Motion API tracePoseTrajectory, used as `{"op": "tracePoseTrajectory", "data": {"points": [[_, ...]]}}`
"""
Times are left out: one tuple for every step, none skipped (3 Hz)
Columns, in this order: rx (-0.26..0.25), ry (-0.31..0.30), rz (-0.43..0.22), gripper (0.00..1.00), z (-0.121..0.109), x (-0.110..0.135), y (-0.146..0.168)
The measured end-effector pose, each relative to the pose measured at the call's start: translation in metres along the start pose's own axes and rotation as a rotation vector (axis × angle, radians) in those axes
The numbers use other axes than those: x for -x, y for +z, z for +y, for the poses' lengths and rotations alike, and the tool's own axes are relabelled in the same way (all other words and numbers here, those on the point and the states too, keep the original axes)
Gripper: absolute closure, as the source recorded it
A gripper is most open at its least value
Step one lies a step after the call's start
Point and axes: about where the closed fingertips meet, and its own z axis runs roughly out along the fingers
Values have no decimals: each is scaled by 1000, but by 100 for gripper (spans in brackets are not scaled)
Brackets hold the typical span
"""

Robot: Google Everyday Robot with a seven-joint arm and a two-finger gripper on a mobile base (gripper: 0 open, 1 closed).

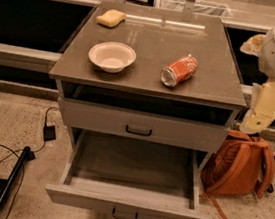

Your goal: Place coke can into middle drawer

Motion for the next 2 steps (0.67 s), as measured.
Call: {"op": "tracePoseTrajectory", "data": {"points": [[-43, -193, -39, 0, -41, 19, 32], [-41, -380, -70, 0, -69, 42, 63]]}}
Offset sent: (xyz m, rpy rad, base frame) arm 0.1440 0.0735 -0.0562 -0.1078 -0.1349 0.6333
